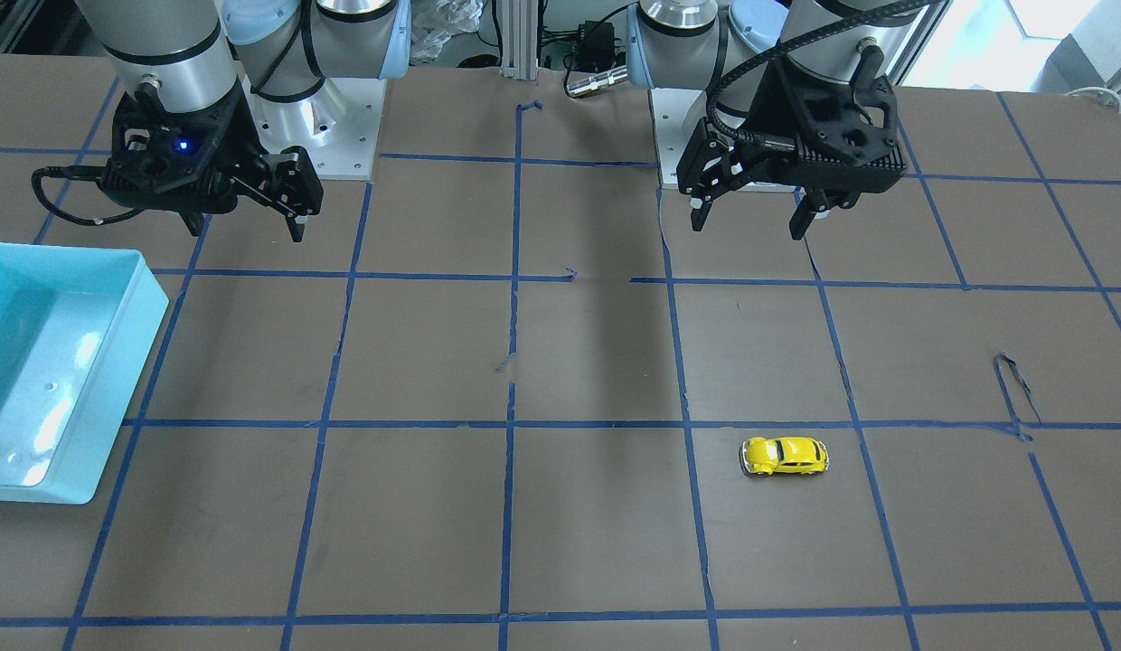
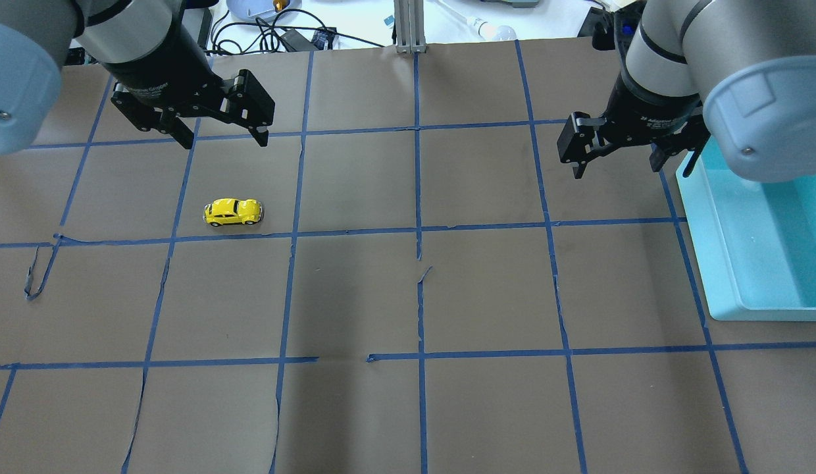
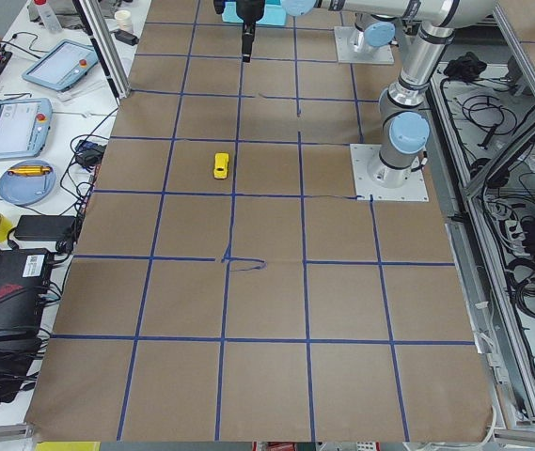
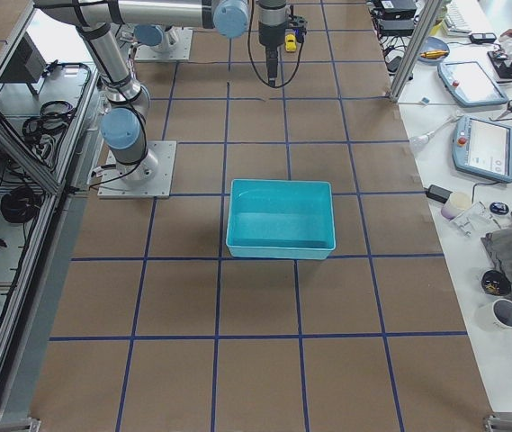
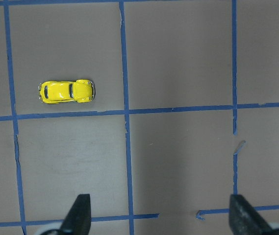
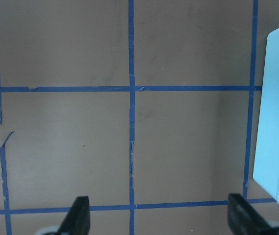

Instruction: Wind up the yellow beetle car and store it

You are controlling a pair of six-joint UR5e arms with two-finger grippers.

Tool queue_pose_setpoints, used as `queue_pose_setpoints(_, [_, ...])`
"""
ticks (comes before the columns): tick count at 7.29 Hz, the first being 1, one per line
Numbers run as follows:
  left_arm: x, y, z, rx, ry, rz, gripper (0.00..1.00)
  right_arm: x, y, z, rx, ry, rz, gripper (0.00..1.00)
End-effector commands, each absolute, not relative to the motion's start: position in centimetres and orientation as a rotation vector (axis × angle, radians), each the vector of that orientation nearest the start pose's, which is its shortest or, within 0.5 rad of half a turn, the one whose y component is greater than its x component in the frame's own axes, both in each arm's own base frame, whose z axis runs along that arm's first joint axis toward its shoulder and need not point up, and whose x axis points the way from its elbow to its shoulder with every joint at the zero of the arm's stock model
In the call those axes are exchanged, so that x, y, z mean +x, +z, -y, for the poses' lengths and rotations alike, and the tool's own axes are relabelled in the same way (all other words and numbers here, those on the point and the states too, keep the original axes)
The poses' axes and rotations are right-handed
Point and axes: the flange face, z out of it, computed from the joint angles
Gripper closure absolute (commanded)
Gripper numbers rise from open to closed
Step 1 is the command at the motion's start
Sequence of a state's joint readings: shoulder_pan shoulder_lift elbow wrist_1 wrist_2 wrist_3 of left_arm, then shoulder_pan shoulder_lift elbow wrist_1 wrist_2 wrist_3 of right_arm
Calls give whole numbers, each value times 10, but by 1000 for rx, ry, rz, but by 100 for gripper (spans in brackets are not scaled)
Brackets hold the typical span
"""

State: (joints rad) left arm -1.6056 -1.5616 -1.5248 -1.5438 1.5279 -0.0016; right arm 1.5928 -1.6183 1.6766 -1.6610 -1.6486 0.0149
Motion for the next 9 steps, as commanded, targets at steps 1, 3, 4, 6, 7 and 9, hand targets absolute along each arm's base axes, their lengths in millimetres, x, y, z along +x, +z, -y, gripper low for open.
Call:
queue_pose_setpoints(1, [-152, 523, 491, 45, -145, -3187, 0, 136, 468, 471, -8, -47, -3219, 0])
queue_pose_setpoints(3, [-150, 520, 496, 38, -134, -3189, 0, 136, 467, 470, -13, -39, -3219, 0])
queue_pose_setpoints(4, [-149, 514, 499, 165, -120, -3179, 0, 136, 466, 470, -11, -37, -3219, 0])
queue_pose_setpoints(6, [-146, 504, 508, 377, -99, -3165, 0, 136, 466, 470, -13, -37, -3219, 0])
queue_pose_setpoints(7, [-132, 484, 521, 542, -45, -3144, 0, 136, 466, 470, -11, -37, -3219, 0])
queue_pose_setpoints(9, [-106, 435, 556, 1175, 67, -2996, 0, 135, 466, 470, -14, -34, -3221, 0])
